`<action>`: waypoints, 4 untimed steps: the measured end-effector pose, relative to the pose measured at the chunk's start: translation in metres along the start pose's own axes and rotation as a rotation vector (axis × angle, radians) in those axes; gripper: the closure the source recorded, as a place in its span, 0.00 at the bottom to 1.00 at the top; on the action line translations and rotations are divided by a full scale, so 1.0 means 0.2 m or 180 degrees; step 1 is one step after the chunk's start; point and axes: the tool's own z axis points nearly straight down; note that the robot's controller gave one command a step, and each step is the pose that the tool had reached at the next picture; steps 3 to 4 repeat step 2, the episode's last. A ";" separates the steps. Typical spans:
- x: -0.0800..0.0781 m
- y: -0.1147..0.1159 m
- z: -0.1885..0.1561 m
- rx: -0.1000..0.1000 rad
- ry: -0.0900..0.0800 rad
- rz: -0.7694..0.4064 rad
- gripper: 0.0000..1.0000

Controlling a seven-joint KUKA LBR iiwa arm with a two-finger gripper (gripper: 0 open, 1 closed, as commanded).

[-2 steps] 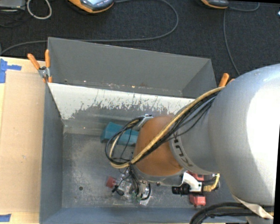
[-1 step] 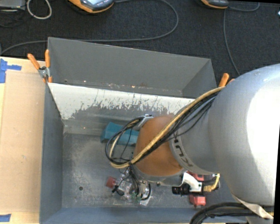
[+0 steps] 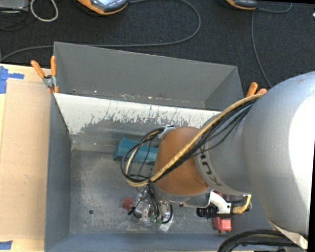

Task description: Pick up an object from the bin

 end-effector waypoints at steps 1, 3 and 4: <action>0.00 0.00 -0.15 0.0005 0.0009 -0.0007 1.00; 0.01 0.00 -0.25 0.0006 0.0012 -0.0008 1.00; 0.01 0.00 -0.25 0.0006 0.0012 -0.0008 1.00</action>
Offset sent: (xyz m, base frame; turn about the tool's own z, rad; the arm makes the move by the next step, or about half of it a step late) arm -0.0005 -0.0001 0.0582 -0.0014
